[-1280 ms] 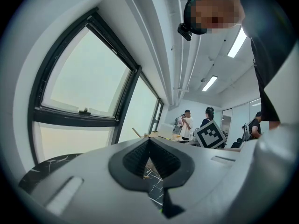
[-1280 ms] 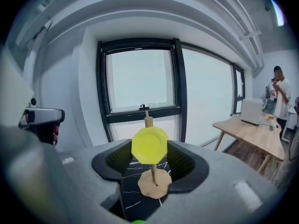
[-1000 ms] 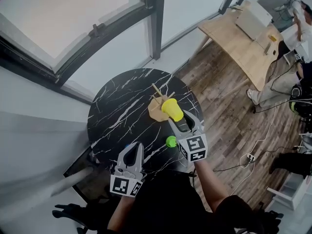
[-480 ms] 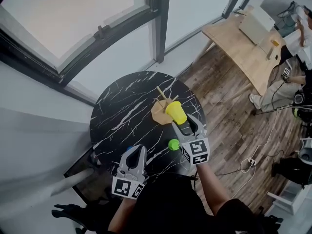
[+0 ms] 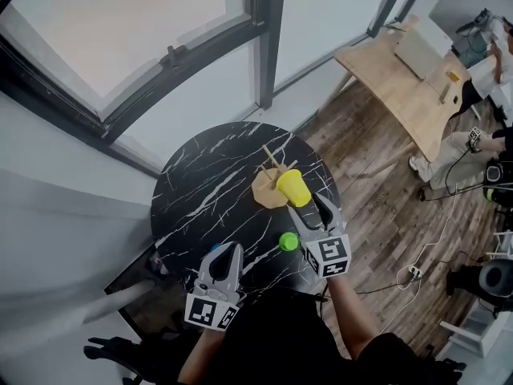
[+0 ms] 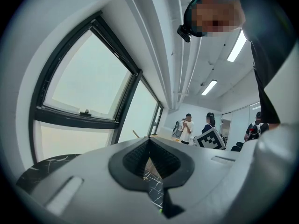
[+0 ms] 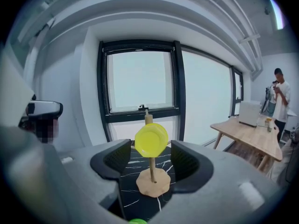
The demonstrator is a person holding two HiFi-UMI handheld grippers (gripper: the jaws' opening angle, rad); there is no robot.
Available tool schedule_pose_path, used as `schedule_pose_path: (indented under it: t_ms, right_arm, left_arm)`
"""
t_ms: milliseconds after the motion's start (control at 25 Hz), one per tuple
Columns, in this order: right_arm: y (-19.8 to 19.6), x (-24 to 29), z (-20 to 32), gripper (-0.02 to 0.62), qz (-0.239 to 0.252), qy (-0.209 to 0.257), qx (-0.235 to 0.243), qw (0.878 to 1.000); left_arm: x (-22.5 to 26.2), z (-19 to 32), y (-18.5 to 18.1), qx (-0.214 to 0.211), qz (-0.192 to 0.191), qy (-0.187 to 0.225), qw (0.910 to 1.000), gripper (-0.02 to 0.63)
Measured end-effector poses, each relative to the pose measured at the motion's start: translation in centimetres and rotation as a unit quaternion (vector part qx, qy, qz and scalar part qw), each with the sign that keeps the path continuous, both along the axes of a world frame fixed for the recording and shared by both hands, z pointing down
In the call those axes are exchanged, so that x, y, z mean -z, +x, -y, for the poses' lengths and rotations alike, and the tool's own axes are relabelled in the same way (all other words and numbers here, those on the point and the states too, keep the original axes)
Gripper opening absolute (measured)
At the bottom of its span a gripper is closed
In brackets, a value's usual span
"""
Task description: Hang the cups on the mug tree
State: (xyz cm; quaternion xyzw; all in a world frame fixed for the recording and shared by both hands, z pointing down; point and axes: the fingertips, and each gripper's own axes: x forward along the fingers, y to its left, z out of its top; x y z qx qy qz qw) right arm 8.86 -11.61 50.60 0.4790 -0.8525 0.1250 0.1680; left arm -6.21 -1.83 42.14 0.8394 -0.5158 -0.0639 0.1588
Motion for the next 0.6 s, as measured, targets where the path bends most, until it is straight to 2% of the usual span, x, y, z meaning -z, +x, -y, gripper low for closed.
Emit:
schedule_pose_path:
  t_ms: [400, 520, 600]
  right_arm:
    - [1.1, 1.3, -3.6, 0.258, 0.005, -0.002, -0.027, 1.000]
    - [0.9, 1.2, -5.4, 0.226, 0.009, -0.009, -0.030, 0.999]
    - [0.4, 1.1, -6.6, 0.170, 0.009, -0.013, -0.029, 0.999]
  left_arm:
    - [0.3, -1.3, -1.9, 0.012, -0.004, 0.009, 0.9999, 0.002]
    - [0.3, -1.9, -2.7, 0.016, -0.003, 0.012, 0.9998, 0.002]
    - [0.2, -2.4, -3.2, 0.018, -0.002, 0.014, 0.9997, 0.002]
